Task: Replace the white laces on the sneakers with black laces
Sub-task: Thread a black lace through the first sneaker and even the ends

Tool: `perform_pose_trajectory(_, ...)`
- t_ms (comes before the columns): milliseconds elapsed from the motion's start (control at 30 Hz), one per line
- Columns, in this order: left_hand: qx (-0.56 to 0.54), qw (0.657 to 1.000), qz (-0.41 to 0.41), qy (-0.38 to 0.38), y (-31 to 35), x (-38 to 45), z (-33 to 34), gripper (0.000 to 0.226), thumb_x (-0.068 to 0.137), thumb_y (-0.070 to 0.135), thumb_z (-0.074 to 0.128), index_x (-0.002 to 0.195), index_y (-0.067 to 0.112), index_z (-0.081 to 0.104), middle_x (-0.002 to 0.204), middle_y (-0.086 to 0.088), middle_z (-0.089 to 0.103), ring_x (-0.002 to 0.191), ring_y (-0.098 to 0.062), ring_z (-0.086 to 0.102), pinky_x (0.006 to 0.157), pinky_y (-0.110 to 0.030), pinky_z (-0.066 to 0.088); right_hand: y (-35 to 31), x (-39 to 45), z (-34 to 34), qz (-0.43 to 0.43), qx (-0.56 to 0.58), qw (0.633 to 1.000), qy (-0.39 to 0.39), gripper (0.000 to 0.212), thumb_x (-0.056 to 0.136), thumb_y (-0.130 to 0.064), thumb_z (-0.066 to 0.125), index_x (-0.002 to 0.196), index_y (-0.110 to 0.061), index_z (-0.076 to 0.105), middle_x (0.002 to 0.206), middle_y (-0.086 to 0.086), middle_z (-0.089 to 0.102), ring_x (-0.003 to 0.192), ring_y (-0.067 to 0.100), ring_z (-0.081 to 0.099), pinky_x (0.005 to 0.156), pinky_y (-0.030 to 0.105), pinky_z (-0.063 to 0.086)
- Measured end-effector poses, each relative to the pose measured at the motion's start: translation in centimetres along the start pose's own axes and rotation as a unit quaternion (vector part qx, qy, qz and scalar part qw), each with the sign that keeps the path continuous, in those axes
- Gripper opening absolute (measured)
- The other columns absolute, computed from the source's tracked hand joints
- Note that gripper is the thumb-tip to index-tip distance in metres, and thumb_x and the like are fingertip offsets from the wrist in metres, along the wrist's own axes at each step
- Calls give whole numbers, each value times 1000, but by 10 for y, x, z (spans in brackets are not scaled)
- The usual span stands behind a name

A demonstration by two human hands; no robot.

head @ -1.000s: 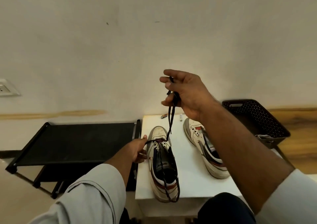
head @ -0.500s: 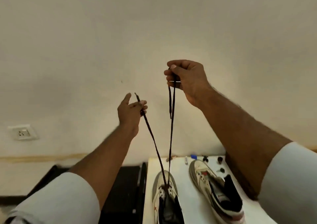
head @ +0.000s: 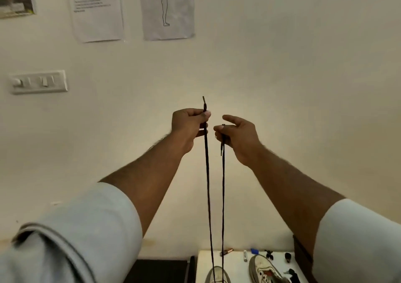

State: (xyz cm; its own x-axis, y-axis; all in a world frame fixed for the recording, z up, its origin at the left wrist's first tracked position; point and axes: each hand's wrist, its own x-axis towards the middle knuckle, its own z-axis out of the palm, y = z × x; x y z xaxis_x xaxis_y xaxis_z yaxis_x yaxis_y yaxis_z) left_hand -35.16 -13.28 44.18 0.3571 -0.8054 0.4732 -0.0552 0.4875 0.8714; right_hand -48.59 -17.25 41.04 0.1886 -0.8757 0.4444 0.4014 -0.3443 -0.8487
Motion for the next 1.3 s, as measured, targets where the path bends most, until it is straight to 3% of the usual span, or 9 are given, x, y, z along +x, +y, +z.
perform_pose_trajectory(167,18,1000,22,7,27,-1,4,4,85,5,72,86,5,69,78,-12,69,68,-22,67,64,-32,61,-42,4,9,-50,-8,999,5,43,84,4,67,124,5,53,92,20,68,73,22,66,81,33,58)
perform_pose_trajectory(333,24,999,34,-9,42,-3,8,8,83,5,73,89,2,69,80,-9,71,68,-19,69,61,-31,60,-61,9,19,-66,-73,995,-15,66,84,5,66,142,-9,36,86,13,69,78,22,67,82,37,58)
perform_pose_trajectory(400,17,999,32,-10,44,-3,8,7,83,4,73,88,2,68,77,-6,71,64,-15,70,60,-30,60,-61,9,21,-63,-88,994,-19,51,86,5,64,133,-4,46,92,14,69,81,23,68,80,36,58)
perform_pose_trajectory(500,17,999,27,-10,44,-3,6,9,83,3,73,90,0,68,79,-8,71,64,-17,70,59,-31,60,-59,9,23,-76,-101,991,-32,16,88,1,63,104,0,64,85,11,68,75,22,66,74,33,56)
perform_pose_trajectory(567,18,999,25,-8,45,-1,4,12,83,2,73,93,-3,68,80,-9,71,64,-18,70,57,-31,59,-59,9,26,-83,-102,991,-29,9,89,0,62,96,0,67,82,12,68,71,21,64,71,32,55)
perform_pose_trajectory(967,30,999,38,-3,61,4,-8,15,80,0,74,93,-3,68,84,-12,70,67,-22,70,59,-32,60,-67,7,38,-71,-126,989,-3,10,90,-7,63,84,1,67,82,18,68,65,24,65,65,31,57)
perform_pose_trajectory(1300,47,998,29,-10,65,11,1,17,79,0,75,94,-5,68,85,-14,70,71,-25,70,63,-36,61,-71,6,38,-52,-144,988,19,14,89,-8,65,95,5,68,83,18,69,67,24,66,69,33,60)
